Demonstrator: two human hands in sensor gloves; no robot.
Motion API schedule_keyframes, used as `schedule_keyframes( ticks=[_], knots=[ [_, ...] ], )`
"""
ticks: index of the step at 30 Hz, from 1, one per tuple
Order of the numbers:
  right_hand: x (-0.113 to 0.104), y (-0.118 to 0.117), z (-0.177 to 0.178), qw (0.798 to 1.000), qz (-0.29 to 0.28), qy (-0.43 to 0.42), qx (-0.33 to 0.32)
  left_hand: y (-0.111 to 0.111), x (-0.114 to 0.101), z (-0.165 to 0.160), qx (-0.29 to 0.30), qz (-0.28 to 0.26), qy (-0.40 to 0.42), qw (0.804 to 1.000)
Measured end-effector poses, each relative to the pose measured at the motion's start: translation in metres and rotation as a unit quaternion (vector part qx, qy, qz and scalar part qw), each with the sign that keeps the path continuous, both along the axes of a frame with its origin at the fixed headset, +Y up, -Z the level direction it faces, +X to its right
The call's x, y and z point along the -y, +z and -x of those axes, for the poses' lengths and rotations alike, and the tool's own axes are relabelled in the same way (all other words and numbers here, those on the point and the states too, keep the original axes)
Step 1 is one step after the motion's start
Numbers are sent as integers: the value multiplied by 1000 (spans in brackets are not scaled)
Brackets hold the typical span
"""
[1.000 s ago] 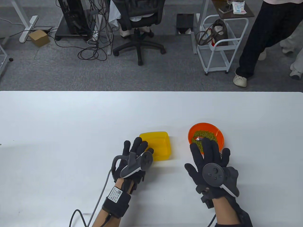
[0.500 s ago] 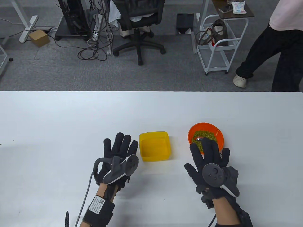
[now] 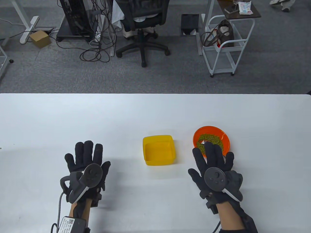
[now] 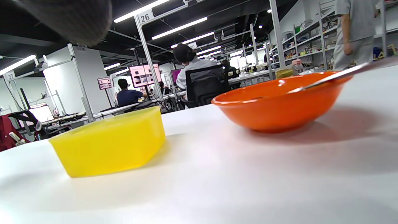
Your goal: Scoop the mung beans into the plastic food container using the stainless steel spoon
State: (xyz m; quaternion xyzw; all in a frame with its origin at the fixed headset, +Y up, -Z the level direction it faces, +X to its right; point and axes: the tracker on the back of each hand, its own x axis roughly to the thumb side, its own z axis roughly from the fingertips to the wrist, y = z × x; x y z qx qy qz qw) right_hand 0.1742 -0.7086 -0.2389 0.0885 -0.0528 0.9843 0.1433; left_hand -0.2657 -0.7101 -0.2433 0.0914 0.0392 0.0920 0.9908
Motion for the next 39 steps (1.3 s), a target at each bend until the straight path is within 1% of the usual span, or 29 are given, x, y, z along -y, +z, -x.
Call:
schedule_keyframes(
  ticks=[2, 3, 6, 9, 12, 14, 17, 19, 21, 24, 28, 29, 35, 39],
  knots=[
    [2, -1, 0, 1000, 7, 6, 4, 0, 5, 5, 0, 28, 6, 1000],
    [3, -2, 0, 1000, 10, 8, 6, 1, 6, 6, -2, 31, 4, 1000],
    [6, -3, -1, 1000, 18, 14, 12, 3, 3, 9, -2, 21, -5, 1000],
    [6, -4, -1, 999, 16, 27, 20, 4, 1, 9, -1, 13, 8, 1000],
    [3, -4, -7, 999, 16, 14, 36, 4, 2, 8, 3, 17, 6, 1000],
    [-2, -6, -14, 999, 4, 11, 50, 5, 3, 7, 7, 20, 8, 1000],
    [-12, -13, -32, 995, -8, 12, 96, 5, 4, 4, 16, 28, 14, 999],
    [-16, -22, -44, 992, 2, 8, 125, 5, 4, 3, 18, 27, 6, 999],
    [-17, -31, -55, 988, 21, 28, 150, 4, 5, 2, 20, 28, 8, 999],
    [-7, -39, -70, 982, 49, 37, 177, 3, 7, 1, 21, 34, 6, 999],
    [12, -44, -83, 980, 81, 21, 181, 2, 10, 1, 19, 40, 5, 999],
    [17, -44, -85, 978, 103, 22, 183, 1, 11, 1, 19, 44, 6, 999],
    [31, -48, -85, 971, 122, 58, 196, 2, 18, -5, 27, 62, -2, 998],
    [35, -50, -79, 970, 116, 81, 199, 3, 18, -10, 34, 62, -4, 997]
  ],
)
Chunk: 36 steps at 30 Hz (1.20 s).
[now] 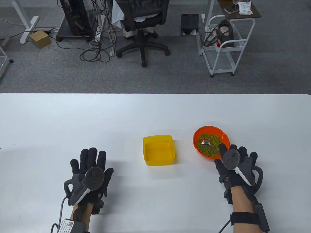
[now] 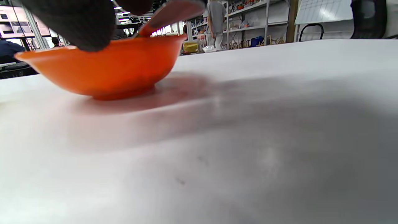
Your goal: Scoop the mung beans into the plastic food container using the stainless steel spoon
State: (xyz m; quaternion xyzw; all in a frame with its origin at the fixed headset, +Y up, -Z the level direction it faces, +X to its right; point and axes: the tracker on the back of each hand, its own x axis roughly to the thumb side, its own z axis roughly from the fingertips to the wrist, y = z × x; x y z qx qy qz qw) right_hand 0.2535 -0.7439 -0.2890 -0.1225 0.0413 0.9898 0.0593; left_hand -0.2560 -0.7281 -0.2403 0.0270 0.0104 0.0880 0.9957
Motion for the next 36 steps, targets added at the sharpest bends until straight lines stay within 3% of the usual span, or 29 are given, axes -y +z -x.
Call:
schedule_keyframes(
  ticks=[24, 28, 36],
  knots=[
    [-2, 0, 17, 996, -74, 50, -28, 0, -2, 1, -4, 5, 0, 1000],
    [-8, 3, 13, 994, -108, 27, -17, 0, -2, 1, -5, 6, 0, 1000],
    [-6, 6, -1, 992, -121, 36, 23, 0, -2, 1, -5, 9, -2, 1000]
  ],
)
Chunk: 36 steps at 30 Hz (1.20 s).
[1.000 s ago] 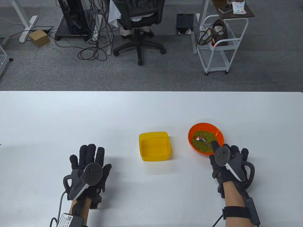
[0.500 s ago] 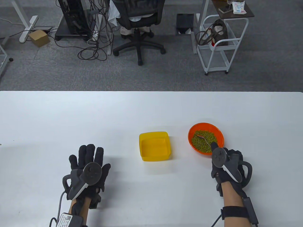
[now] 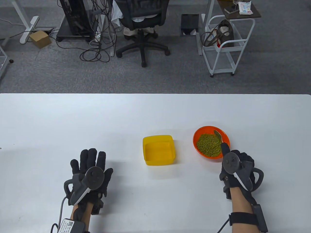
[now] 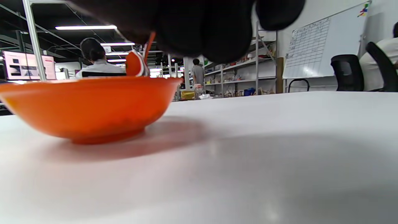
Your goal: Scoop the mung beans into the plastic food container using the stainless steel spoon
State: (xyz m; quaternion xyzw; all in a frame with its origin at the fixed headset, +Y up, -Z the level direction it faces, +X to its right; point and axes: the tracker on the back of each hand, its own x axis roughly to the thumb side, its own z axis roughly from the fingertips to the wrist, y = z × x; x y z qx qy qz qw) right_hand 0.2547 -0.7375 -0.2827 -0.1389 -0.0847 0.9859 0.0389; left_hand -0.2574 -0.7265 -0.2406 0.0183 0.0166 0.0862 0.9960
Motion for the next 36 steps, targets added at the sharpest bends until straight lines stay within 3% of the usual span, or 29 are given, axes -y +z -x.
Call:
schedule_keyframes(
  ticks=[14, 17, 21, 25, 30, 36],
  knots=[
    [3, 2, -1, 1000, -10, 10, 27, -1, 1, 1, -1, 2, 2, 1000],
    [3, 1, -4, 999, -6, -45, 12, -1, 1, 1, -1, 4, 2, 1000],
    [9, -1, -7, 982, 9, -190, -11, -1, 1, 1, -2, 5, 2, 1000],
    [13, -3, -8, 963, 47, -263, -33, -1, 1, 1, -2, 7, 1, 1000],
    [8, -3, 0, 982, 77, -163, -52, -1, 1, 1, -2, 9, 0, 1000],
    [2, -2, 15, 992, 90, -57, -72, -1, 2, 0, 0, 11, -3, 1000]
  ],
)
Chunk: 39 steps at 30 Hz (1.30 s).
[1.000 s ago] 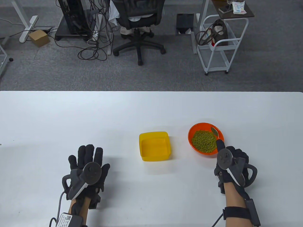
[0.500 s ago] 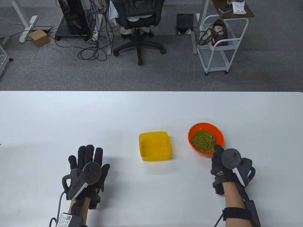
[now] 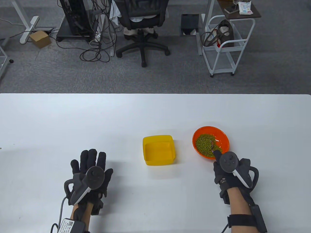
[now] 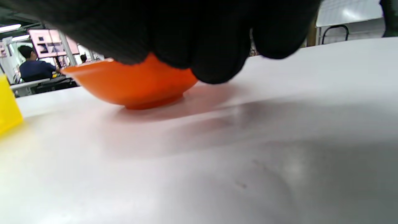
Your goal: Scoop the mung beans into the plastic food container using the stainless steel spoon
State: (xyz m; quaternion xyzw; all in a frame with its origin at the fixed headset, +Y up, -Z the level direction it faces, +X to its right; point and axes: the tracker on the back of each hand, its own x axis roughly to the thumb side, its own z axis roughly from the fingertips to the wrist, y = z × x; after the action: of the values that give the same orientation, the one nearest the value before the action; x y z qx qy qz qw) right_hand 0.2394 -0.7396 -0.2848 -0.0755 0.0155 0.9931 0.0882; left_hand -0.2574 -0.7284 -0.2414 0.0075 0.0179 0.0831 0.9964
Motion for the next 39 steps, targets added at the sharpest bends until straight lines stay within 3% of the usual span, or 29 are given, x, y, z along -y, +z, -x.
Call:
schedule_keyframes(
  ticks=[7, 13, 20, 39],
  knots=[
    [6, -1, -5, 999, 1, -43, 6, -1, 0, 1, -1, -1, 4, 1000],
    [7, 1, -9, 996, -31, -78, 12, -1, 0, 1, -1, 2, 3, 1000],
    [2, 5, -11, 994, -74, -83, 14, -1, 1, 1, -2, 3, 3, 1000],
    [2, 7, -11, 993, -84, -77, 17, -1, 0, 2, -3, 1, 5, 1000]
  ],
)
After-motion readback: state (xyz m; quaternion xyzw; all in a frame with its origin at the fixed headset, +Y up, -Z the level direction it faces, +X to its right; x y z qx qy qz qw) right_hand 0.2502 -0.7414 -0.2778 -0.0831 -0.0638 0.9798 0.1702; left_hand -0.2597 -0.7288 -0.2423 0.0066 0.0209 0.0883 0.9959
